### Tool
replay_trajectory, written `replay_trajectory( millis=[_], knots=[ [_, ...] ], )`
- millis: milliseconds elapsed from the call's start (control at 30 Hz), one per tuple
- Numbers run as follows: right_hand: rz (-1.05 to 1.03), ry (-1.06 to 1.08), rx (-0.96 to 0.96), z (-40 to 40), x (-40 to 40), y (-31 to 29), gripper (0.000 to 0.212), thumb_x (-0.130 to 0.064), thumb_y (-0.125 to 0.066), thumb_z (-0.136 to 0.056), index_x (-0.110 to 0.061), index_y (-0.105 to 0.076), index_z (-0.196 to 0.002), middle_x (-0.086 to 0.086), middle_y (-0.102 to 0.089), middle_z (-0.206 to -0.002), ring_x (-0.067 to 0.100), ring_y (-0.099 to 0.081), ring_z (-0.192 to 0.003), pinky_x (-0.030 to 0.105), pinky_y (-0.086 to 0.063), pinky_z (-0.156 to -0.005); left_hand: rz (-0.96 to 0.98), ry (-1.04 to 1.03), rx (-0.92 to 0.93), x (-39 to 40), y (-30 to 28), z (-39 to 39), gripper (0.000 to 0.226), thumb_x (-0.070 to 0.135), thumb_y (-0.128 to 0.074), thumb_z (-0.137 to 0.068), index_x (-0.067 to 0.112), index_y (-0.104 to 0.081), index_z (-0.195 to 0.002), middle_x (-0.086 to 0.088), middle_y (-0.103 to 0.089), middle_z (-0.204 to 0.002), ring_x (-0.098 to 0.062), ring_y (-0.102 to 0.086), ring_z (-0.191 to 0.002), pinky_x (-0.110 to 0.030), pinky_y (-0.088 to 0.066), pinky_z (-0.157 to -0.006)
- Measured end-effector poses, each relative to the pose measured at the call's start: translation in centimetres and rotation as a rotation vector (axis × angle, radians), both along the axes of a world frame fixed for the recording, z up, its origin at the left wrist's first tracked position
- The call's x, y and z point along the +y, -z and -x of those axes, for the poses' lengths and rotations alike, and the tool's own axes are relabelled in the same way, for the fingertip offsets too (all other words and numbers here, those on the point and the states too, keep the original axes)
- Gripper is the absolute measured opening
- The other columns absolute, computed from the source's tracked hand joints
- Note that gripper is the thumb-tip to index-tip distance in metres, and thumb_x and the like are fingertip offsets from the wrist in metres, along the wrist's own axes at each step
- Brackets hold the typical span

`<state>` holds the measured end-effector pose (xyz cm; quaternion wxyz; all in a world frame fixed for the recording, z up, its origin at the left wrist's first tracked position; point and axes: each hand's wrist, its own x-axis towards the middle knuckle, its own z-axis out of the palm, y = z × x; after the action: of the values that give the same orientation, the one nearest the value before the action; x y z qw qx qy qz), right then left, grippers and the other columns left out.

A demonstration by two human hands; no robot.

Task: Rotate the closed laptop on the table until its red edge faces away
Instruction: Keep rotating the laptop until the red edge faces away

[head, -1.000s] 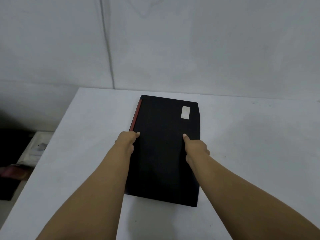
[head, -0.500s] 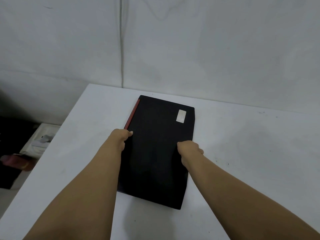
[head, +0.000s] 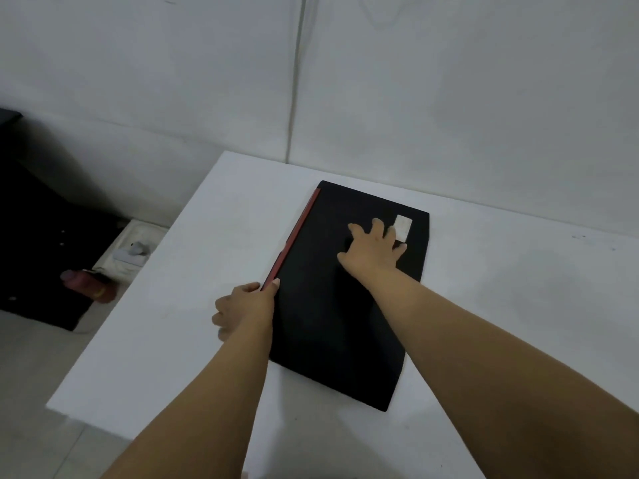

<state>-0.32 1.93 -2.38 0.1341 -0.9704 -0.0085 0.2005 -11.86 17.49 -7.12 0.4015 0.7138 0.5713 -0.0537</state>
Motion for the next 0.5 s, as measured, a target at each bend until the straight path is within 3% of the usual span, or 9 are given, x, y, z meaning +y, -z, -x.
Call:
replay_trajectory(
  millis=[233,500],
  knots=[
    [-0.016,-0.053,0.045,0.8,2.2,1.2,0.076,-0.041,-0.066,-0.086,-0.039,-0.028,-0.152,0.008,-0.005,-0.164,0.042,0.004,-0.150,0.069,-0.004,-0.114,0.180,-0.261,-0.114,-1.9,-0.4,2.4,0.052,0.036,-0.079,-0.081,0.023,-0.056,-0.126,-0.010,-0.031,-0.142,-0.033,-0.043,-0.125,-0.045,-0.050,-0.103],
    [-0.024,-0.080,0.079,2.6,1.9,2.2,0.088,-0.047,-0.071,-0.084,-0.042,-0.019,-0.154,0.005,-0.001,-0.165,0.039,0.006,-0.151,0.070,-0.007,-0.114,0.384,-0.316,-0.096,-0.4,-0.7,1.9,0.048,0.028,-0.076,-0.085,0.026,-0.064,-0.132,-0.015,-0.044,-0.140,-0.040,-0.048,-0.126,-0.055,-0.050,-0.106]
  ],
)
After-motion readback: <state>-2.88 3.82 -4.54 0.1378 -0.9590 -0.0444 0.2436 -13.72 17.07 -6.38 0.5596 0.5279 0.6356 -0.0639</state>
